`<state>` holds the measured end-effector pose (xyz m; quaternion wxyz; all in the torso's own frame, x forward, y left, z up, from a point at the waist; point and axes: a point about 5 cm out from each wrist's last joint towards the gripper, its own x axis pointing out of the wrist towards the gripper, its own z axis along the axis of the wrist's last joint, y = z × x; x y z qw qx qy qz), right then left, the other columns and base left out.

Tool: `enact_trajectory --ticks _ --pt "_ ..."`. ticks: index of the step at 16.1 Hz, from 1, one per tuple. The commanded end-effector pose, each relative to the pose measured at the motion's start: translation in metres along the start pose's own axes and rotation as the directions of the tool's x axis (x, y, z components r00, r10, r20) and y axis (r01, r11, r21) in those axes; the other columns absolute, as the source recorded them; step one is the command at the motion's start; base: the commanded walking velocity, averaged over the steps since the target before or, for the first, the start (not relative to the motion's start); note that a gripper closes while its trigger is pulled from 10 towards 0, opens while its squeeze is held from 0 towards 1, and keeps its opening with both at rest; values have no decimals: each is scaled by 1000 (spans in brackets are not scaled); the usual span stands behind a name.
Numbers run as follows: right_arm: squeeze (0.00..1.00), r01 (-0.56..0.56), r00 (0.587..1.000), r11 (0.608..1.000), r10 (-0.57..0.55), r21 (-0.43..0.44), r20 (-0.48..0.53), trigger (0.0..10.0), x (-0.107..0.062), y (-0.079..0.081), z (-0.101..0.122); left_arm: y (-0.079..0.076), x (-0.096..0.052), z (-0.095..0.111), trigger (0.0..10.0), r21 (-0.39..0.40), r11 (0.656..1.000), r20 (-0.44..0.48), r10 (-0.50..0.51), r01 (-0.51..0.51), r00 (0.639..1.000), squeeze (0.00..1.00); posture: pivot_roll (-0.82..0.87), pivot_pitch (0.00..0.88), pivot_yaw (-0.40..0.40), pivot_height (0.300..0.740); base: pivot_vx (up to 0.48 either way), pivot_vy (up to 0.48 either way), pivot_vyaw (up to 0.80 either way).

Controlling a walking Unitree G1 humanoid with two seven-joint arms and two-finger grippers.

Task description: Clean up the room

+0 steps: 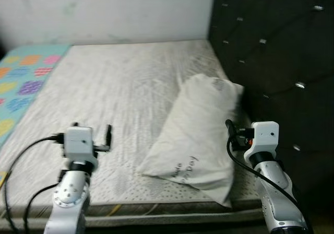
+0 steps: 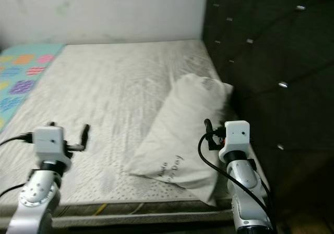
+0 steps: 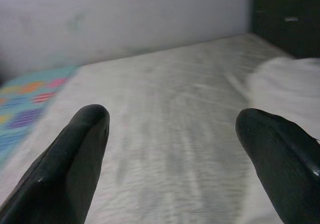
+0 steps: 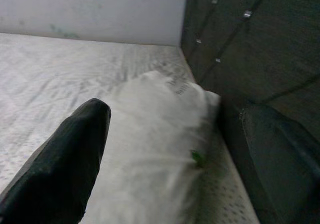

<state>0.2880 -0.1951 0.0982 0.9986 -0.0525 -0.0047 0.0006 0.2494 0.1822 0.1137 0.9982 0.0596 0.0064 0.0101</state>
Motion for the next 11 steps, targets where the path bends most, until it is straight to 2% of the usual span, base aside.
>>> enact_trajectory --ticks 1,2,5,8,11 --pt "0 2 1000 1000 -2 11 12 10000 1 1 4 -3 0 -3 10000 -9 1000 -22 -25 25 999 0 -105 36 42 740 0 0 -681" --pt "0 3 1000 1000 -4 10 12 10000 1 1 4 -5 0 -3 10000 -6 999 -22 -33 32 999 0 -110 40 42 740 0 0 -681" --pt "0 0 1000 1000 0 -3 9 10000 -1 -1 4 -17 -2 -6 10000 -7 996 -18 -89 89 996 0 -115 44 30 740 0 0 0" --pt "0 -21 1000 1000 21 5 22 10000 6 5 8 -19 -1 -5 10000 -47 998 -18 -53 52 998 0 -108 41 28 740 0 0 0" --pt "0 -32 999 999 32 6 21 10000 7 11 7 -19 -3 -5 10000 -44 997 -18 -59 58 998 0 -94 52 30 740 0 0 0"
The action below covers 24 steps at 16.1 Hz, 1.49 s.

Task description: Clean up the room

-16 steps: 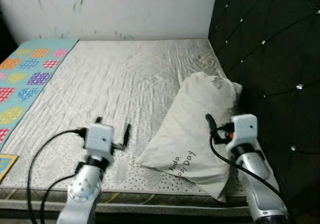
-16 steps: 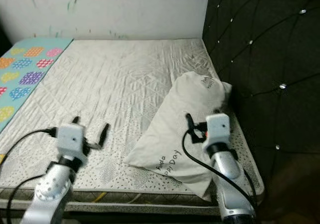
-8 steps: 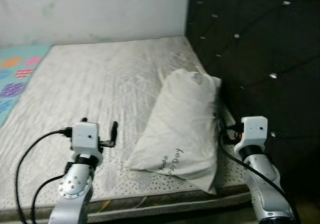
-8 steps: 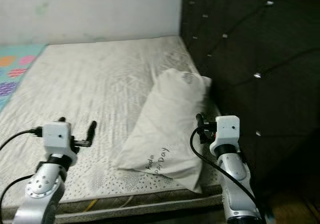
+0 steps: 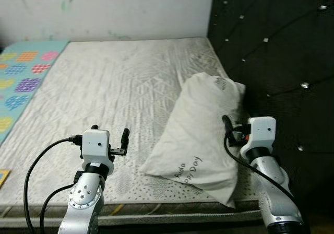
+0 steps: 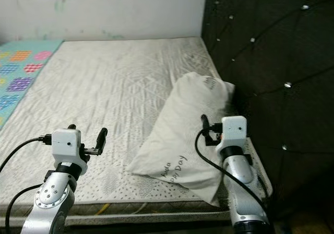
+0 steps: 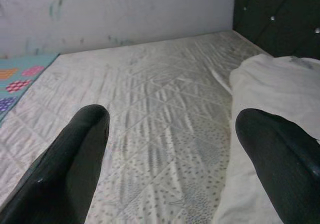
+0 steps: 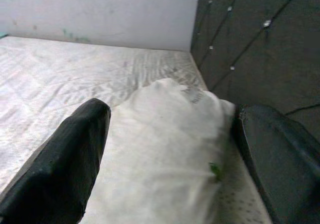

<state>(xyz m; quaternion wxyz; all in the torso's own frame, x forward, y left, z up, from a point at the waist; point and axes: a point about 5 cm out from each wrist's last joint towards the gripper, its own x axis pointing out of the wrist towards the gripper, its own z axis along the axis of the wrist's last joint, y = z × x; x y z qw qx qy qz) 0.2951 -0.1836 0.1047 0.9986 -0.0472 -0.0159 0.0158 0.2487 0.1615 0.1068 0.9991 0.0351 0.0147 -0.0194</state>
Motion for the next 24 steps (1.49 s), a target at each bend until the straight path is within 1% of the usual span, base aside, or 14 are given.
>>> enact_trajectory --ticks 1,3,7,8,11,16,21,24 --pt "0 -13 1000 1000 13 -11 -4 10000 0 3 -1 2 -2 0 10000 7 1000 -4 3 -3 1000 0 -91 55 30 740 0 0 0" --pt "0 -21 1000 1000 20 -18 -4 10000 0 6 -2 2 0 1 10000 14 1000 -2 0 0 1000 0 -93 61 34 740 0 0 0" --pt "0 -4 1000 1000 4 -17 -8 10000 -1 2 -3 -3 2 0 10000 15 1000 -6 -27 27 1000 0 -103 66 47 740 0 0 0" --pt "0 -2 1000 1000 2 -17 -11 10000 -1 2 -4 -4 2 0 10000 -3 1000 -6 -28 28 1000 0 -104 68 48 740 0 0 0" --pt "0 -4 1000 1000 4 -19 -15 10000 -3 2 -5 -3 2 0 10000 10 1000 -7 -28 28 1000 0 -103 78 45 740 0 0 0" --pt "0 -8 1000 1000 7 -21 -20 10000 -3 2 -6 -3 2 -1 10000 2 1000 -11 -30 30 1000 0 -107 81 48 740 0 -283 0" --pt "0 0 1000 1000 -1 -24 -20 10000 -3 1 -6 -4 5 -2 10000 11 999 -17 -37 37 999 0 -111 80 52 740 0 0 0" --pt "0 4 1000 1000 -4 -24 -20 10000 -3 0 -7 -5 6 -1 10000 1 999 -7 -37 37 999 0 -114 77 54 740 0 0 0"
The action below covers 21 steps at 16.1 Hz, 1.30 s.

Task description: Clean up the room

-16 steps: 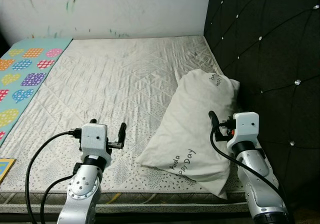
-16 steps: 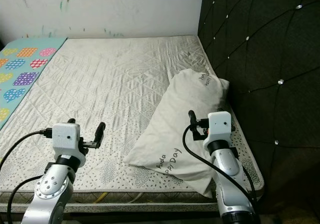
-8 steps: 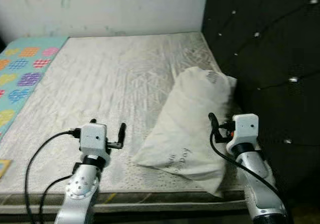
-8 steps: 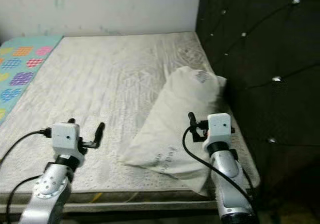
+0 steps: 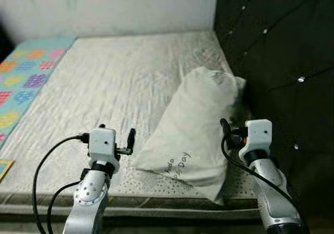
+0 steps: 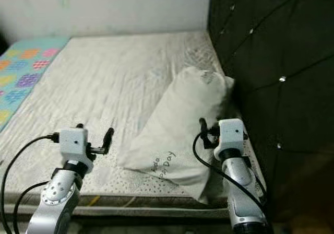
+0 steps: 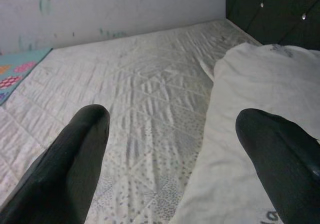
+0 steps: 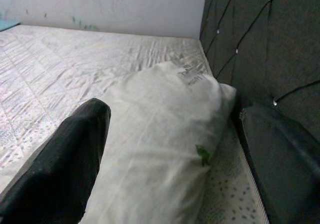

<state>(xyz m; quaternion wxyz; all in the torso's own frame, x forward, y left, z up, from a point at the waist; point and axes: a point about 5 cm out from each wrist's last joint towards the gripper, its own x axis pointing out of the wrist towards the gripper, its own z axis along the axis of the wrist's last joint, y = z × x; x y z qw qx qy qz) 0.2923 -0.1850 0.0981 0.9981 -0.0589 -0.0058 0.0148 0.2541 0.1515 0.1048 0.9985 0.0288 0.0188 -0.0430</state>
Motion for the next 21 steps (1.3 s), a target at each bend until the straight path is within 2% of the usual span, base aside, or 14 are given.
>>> enact_trajectory --ticks 1,5,9,12,13,16,21 --pt "0 4 1000 1000 -4 -1 0 10000 0 1 0 5 1 0 10000 13 1000 -3 12 -12 1000 0 -115 76 54 740 0 0 0" --pt "0 9 1000 1000 -9 12 -5 10000 0 -1 -1 4 2 -1 10000 11 1000 -1 11 -11 1000 0 -119 77 53 740 0 0 0" --pt "0 5 1000 1000 -5 27 -4 10000 -1 0 -1 4 2 -1 10000 11 1000 2 15 -15 1000 0 -118 77 54 740 0 0 -705" --pt "0 0 1000 999 0 39 13 10000 -2 1 3 15 -4 1 10000 37 997 20 74 -75 997 0 -117 79 58 740 0 0 0" --pt "0 -2 1000 999 1 38 22 10000 -7 -1 6 25 -9 4 10000 34 992 18 121 -122 992 0 -117 79 58 740 0 0 0" --pt "0 -17 1000 1000 17 26 24 10000 -12 -6 7 34 -12 5 10000 47 989 21 142 -143 990 0 -106 87 60 740 0 0 0" --pt "0 -21 999 999 19 46 37 10000 -4 -1 12 27 -4 7 10000 39 991 29 127 -128 991 0 -112 69 65 740 0 0 0"
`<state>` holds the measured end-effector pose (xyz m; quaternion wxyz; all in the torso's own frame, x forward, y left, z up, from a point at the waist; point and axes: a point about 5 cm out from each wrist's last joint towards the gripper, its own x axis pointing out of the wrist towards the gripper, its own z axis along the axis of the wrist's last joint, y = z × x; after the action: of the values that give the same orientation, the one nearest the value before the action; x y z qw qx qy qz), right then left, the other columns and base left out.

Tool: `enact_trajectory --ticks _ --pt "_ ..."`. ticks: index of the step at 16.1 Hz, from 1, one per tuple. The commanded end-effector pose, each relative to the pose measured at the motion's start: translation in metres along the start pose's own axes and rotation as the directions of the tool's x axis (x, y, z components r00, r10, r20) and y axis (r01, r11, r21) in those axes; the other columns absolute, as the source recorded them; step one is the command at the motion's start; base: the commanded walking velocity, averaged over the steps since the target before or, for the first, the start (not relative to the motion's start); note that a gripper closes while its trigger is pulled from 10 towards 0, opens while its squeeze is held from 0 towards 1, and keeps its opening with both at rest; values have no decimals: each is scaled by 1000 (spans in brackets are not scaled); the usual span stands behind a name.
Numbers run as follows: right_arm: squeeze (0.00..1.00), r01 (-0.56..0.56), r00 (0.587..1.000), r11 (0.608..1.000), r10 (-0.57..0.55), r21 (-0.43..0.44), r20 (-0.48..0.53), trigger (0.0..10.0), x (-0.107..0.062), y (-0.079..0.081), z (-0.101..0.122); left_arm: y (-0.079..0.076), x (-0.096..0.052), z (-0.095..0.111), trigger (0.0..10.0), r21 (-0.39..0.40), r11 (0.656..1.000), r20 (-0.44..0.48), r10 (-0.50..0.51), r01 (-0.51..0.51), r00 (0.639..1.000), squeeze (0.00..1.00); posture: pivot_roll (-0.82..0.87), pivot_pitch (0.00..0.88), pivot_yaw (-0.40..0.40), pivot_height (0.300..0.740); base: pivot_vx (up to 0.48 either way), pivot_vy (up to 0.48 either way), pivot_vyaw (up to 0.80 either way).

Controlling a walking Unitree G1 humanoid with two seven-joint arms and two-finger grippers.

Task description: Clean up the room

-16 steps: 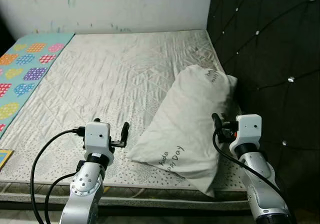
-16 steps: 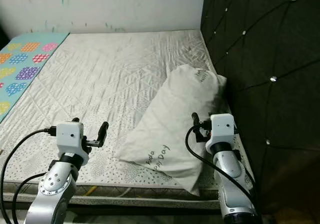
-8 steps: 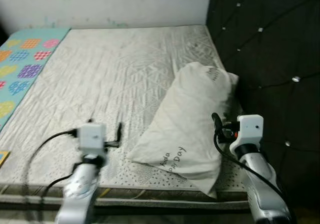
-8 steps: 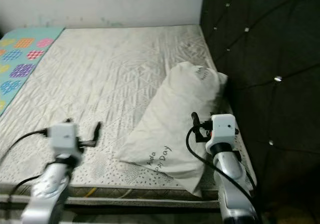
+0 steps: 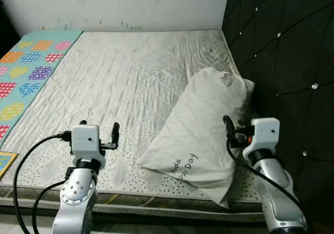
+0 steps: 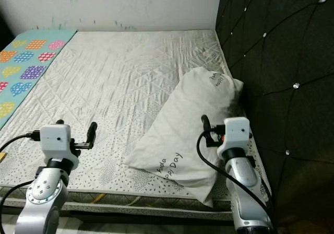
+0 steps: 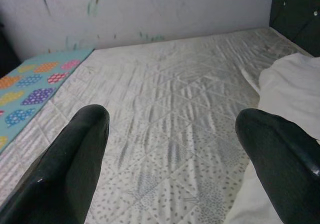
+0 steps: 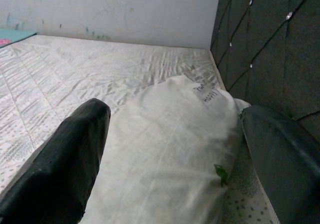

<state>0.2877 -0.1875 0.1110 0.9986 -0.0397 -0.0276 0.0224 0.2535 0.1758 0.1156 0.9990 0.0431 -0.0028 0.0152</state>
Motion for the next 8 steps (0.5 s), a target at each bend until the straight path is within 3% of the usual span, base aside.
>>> enact_trajectory --ticks 1,8 --pt "0 -8 1000 1000 8 12 -7 10000 0 3 0 3 -2 -5 10000 13 1000 -14 9 -9 1000 0 -114 66 64 740 0 0 0" --pt "0 -52 998 998 53 32 -41 10000 -6 7 -10 13 -3 -16 10000 11 999 -52 37 -36 998 0 -118 56 56 740 0 0 0"
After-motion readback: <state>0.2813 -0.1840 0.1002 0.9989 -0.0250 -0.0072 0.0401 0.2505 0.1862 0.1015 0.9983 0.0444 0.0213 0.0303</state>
